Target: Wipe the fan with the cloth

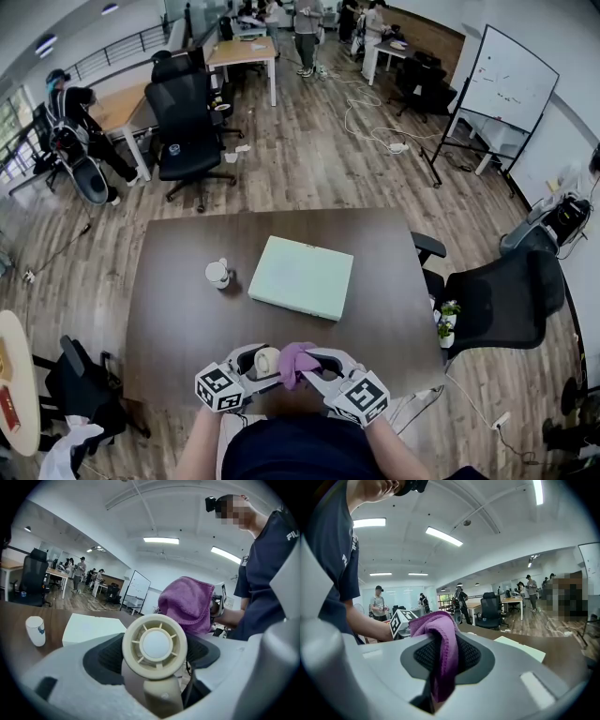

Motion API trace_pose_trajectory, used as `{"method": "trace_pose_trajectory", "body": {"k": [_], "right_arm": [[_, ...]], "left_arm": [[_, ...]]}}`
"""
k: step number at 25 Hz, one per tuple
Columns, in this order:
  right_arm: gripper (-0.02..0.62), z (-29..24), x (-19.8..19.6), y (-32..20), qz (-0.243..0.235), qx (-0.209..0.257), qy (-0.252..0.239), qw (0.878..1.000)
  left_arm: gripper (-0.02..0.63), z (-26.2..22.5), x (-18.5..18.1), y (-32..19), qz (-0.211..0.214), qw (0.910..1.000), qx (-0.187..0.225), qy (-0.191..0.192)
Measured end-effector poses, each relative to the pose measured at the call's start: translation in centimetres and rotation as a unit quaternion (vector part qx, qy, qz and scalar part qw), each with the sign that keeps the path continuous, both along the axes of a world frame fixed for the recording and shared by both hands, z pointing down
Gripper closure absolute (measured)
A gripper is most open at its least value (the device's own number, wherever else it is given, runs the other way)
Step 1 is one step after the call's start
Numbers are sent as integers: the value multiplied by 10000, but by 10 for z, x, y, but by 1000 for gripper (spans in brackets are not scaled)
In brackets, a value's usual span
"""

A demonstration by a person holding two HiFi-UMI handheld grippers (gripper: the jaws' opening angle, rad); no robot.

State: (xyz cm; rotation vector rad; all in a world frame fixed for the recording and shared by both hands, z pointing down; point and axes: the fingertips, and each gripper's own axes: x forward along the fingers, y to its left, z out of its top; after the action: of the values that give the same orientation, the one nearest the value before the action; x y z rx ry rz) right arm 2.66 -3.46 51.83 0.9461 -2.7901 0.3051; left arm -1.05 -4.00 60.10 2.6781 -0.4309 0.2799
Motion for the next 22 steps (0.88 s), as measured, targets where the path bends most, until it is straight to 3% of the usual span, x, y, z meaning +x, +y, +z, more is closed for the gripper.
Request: {"method": "trace_pose_trajectory", "body": {"k": [6, 11, 16, 18, 20, 22], "right_arm": [[515, 19, -3, 2, -38, 68, 566, 9984], [515, 33, -5, 6, -70, -51, 693, 9976], [515, 34, 1, 5, -32, -31, 729, 9973], [515, 32, 4, 5, 28, -48, 691, 9976], [515, 31, 7, 5, 93, -87, 663, 9977], [515, 33, 9, 6, 116, -109, 709, 9974]], "left_arm": [[225, 24, -5, -6, -186, 9988, 104, -436], [225, 56, -6, -1, 136, 9906, 364, -1315], [225, 76, -3, -7, 166, 9858, 338, -1635], [225, 94, -2, -8, 424, 9739, 551, -2162], [225, 118, -2, -5, 804, 9561, 719, -2724], [225, 132, 0, -5, 1029, 9481, 756, -2911]]}}
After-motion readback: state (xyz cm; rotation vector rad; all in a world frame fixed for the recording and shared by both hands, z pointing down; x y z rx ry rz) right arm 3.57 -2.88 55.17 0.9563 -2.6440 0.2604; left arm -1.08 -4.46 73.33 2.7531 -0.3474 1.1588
